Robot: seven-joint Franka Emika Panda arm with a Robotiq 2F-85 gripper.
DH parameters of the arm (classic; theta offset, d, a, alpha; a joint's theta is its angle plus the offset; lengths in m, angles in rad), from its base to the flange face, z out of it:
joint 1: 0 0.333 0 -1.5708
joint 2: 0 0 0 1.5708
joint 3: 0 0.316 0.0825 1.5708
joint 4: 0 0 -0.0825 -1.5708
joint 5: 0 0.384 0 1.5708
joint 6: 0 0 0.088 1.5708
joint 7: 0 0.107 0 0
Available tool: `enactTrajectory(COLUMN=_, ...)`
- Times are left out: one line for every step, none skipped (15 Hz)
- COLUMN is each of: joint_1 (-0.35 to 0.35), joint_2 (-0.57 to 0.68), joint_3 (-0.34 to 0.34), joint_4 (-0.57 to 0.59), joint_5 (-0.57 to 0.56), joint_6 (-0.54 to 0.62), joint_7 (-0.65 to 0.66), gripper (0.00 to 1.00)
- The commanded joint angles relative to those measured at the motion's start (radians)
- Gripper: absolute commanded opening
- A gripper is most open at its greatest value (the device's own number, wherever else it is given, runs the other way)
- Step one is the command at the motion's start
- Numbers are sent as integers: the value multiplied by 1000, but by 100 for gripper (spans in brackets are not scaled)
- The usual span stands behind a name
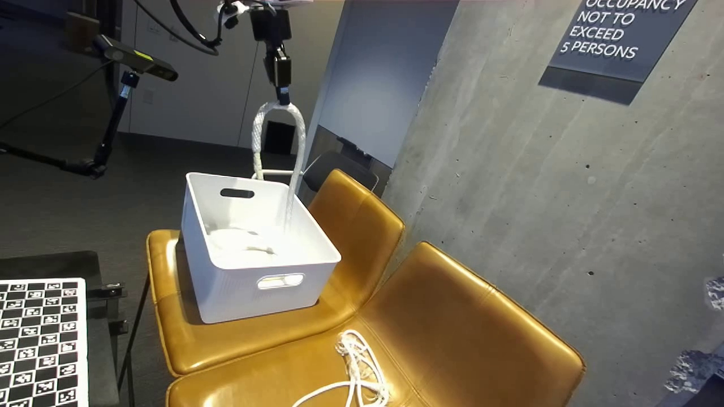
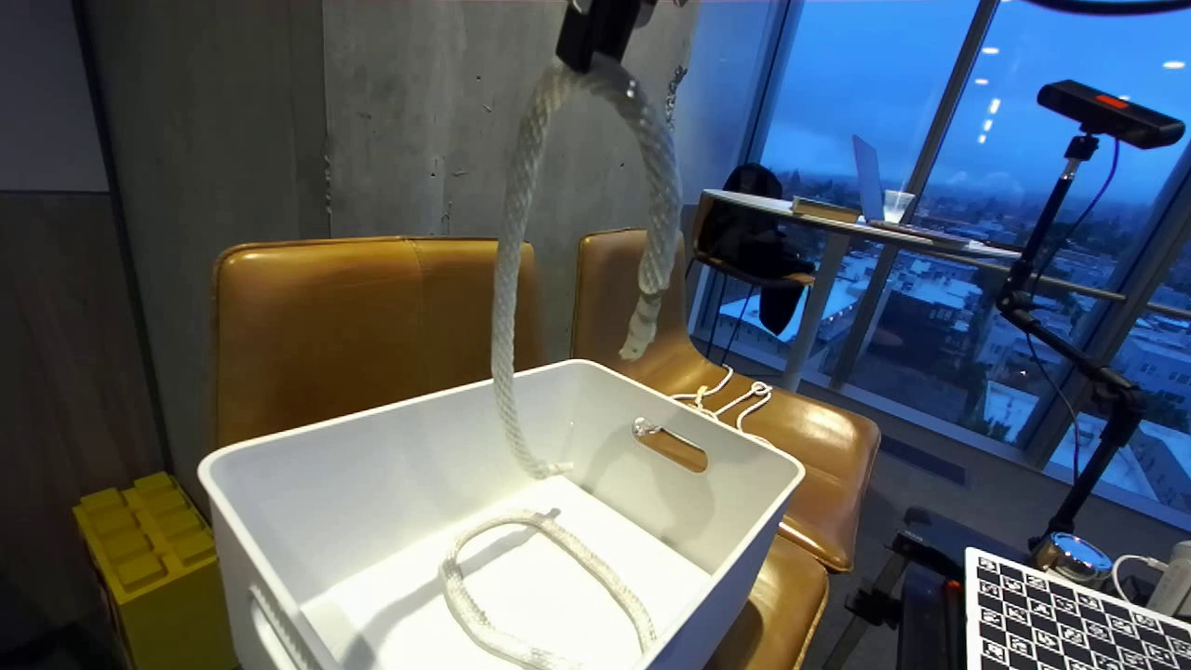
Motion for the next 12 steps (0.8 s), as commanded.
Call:
enactTrajectory(joint_1=12, joint_2=-8, joint_3=-16, joint_4=-26, joint_5=14, joint_6=12, joint_7=-9, gripper=50)
enactTrajectory(joint_1=12, joint_2=-8, joint_3=-16, joint_4=-33, joint_5=13, joint_6=13, joint_7=-7, gripper=58)
enactTrajectory(joint_1=10, joint_2=-10, joint_3=-18, joint_4=-42, joint_5=13, joint_6=16, joint_7=-7, gripper=64)
enactTrajectory(joint_1=8, joint_2=-13, joint_3=-19, joint_4=-49, joint_5=15, joint_6=18, joint_7=-8, gripper=71)
enactTrajectory(joint_1=0, joint_2=-18, joint_3=-27, joint_4=-69, joint_5=16, joint_6=27, joint_7=-12, gripper=79)
enactTrajectory(joint_1=-8, joint_2=-20, joint_3=-36, joint_4=-85, joint_5=16, joint_6=34, joint_7=-17, gripper=86)
enactTrajectory(joint_1=-21, joint_2=-20, joint_3=-50, joint_4=-105, joint_5=22, joint_6=43, joint_7=-30, gripper=94)
enactTrajectory(joint_1=-38, joint_2=-21, joint_3=-68, joint_4=-127, joint_5=28, joint_6=56, joint_7=-45, gripper=99)
enactTrajectory(joint_1=-61, joint_2=-19, joint_3=-89, joint_4=-147, joint_5=50, joint_6=67, joint_7=-79, gripper=100)
enactTrajectory(joint_1=-86, joint_2=-14, joint_3=-113, joint_4=-165, joint_5=66, joint_6=85, joint_7=-108, gripper=100)
enactTrajectory(joint_1=-110, joint_2=-8, joint_3=-136, joint_4=-180, joint_5=84, joint_6=99, joint_7=-137, gripper=100)
enactTrajectory(joint_1=-136, joint_2=9, joint_3=-162, joint_4=-182, joint_5=100, joint_6=112, joint_7=-159, gripper=100)
